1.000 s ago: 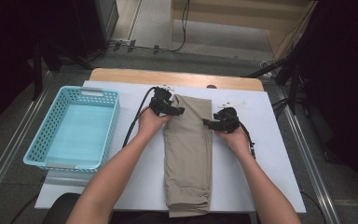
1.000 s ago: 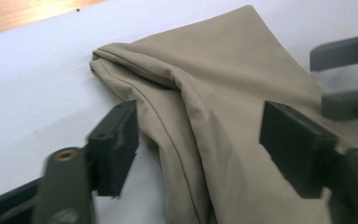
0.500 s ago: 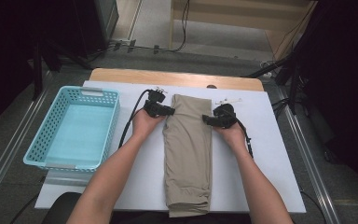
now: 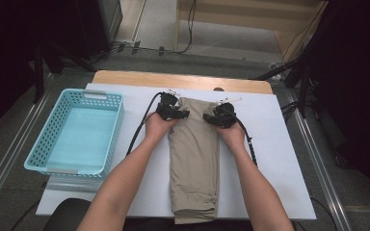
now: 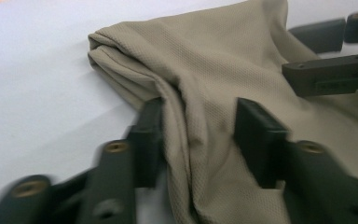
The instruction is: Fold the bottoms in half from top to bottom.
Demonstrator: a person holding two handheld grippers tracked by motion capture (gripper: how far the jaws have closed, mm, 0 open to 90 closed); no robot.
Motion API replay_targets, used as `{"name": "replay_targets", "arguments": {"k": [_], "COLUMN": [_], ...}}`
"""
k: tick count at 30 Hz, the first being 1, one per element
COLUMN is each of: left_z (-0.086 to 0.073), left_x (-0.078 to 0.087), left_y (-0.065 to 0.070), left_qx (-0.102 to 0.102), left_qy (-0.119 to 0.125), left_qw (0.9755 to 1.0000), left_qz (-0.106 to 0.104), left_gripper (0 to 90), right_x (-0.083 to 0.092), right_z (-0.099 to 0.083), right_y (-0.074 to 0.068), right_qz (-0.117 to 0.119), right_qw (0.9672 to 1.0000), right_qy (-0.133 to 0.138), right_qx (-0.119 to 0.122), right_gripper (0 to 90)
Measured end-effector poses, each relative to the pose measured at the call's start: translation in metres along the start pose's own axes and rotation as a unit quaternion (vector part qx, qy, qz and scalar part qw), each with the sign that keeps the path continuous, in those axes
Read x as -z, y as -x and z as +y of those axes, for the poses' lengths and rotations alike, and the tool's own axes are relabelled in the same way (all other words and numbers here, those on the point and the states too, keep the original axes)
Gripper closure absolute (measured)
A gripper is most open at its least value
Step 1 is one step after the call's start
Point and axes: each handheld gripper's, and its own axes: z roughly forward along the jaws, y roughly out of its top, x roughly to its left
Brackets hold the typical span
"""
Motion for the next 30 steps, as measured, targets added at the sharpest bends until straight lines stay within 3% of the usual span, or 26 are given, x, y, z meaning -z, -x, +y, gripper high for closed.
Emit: {"name": "replay_targets", "arguments": {"k": [2,4,5,9,11,13,14,16,18,21,25,27,30], "left_z": [-0.001,0.0,0.001,0.015,0.028,0.041,0.044,0.046,0.041,0.029,0.01,0.002,-0.013], "left_x": [0.0,0.003,0.006,0.022,0.032,0.045,0.049,0.055,0.058,0.065,0.071,0.076,0.085], "left_y": [-0.001,-0.006,-0.008,-0.012,-0.009,-0.004,-0.002,0.002,0.005,0.01,0.021,0.026,0.036], "left_qx": [0.008,0.024,0.032,0.026,0.014,0.0,0.002,-0.007,-0.008,-0.002,-0.029,-0.025,-0.034], "left_qy": [-0.014,-0.026,-0.019,-0.002,0.02,0.053,0.065,0.066,0.061,0.065,0.057,0.059,0.052], "left_qw": [0.9996,0.9974,0.997,0.9981,0.9982,0.9968,0.9959,0.9957,0.9955,0.9943,0.9946,0.994,0.994], "left_qz": [-0.023,-0.063,-0.068,-0.055,-0.055,-0.06,-0.063,-0.064,-0.072,-0.084,-0.081,-0.09,-0.09], "left_gripper": [79.1,82.8,83.4,83.7,83.7,83.6,83.5,83.4,83.3,83.2,83.1,83.1,83.0], "right_x": [0.001,0.002,0.004,0.017,0.024,0.034,0.039,0.049,0.055,0.066,0.077,0.083,0.092], "right_z": [0.002,0.005,0.007,0.021,0.033,0.047,0.053,0.058,0.055,0.044,0.03,0.021,0.004], "right_y": [-0.001,0.0,0.001,0.001,-0.002,-0.006,-0.006,-0.006,-0.005,-0.005,-0.012,-0.017,-0.025], "right_qz": [0.016,0.023,0.022,0.033,0.029,0.022,0.021,0.026,0.031,0.046,0.062,0.069,0.088], "right_qw": [0.9998,0.9992,0.9989,0.9991,0.9995,0.9997,0.9993,0.9987,0.9988,0.998,0.9975,0.9971,0.9956], "right_qy": [-0.014,-0.028,-0.034,-0.013,-0.007,0.013,0.03,0.044,0.035,0.042,0.035,0.028,0.029], "right_qx": [-0.008,-0.019,-0.025,-0.023,-0.007,0.002,0.0,-0.007,-0.015,-0.008,0.007,0.015,0.018], "right_gripper": [69.4,73.6,75.2,77.9,77.9,77.9,77.9,77.9,77.8,77.9,77.9,77.8,77.8]}}
